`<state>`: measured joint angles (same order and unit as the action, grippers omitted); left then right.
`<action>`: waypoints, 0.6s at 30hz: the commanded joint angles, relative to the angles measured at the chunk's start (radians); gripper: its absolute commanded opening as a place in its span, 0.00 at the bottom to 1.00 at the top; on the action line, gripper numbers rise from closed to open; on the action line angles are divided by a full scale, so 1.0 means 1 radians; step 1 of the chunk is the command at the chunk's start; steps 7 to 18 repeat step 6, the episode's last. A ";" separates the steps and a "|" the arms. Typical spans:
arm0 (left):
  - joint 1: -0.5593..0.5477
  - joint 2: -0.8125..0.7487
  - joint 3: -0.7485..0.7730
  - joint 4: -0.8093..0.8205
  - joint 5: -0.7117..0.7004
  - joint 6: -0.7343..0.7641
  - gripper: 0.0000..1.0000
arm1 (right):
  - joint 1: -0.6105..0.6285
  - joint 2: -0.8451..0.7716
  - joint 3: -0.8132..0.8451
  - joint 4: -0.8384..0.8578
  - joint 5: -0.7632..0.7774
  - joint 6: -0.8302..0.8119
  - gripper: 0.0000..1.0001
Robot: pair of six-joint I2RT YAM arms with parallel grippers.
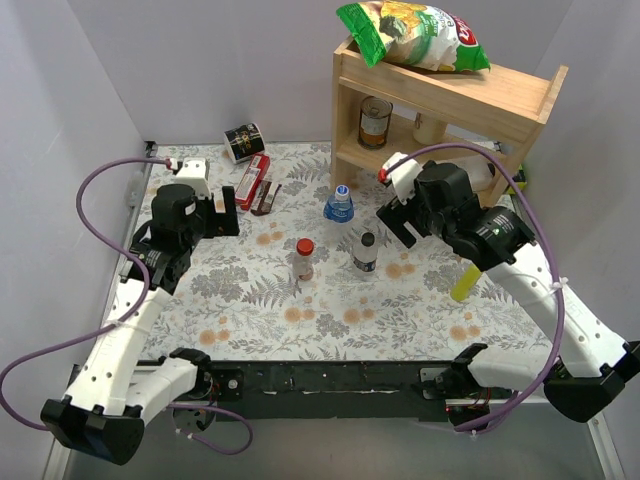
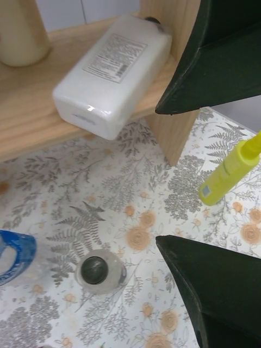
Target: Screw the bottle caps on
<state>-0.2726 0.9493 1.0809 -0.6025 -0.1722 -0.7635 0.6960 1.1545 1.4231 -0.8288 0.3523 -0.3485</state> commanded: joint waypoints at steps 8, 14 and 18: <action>0.007 -0.033 0.027 -0.072 -0.070 -0.002 0.98 | -0.131 -0.030 0.019 0.000 -0.148 0.048 0.98; 0.007 -0.033 0.027 -0.072 -0.070 -0.002 0.98 | -0.131 -0.030 0.019 0.000 -0.148 0.048 0.98; 0.007 -0.033 0.027 -0.072 -0.070 -0.002 0.98 | -0.131 -0.030 0.019 0.000 -0.148 0.048 0.98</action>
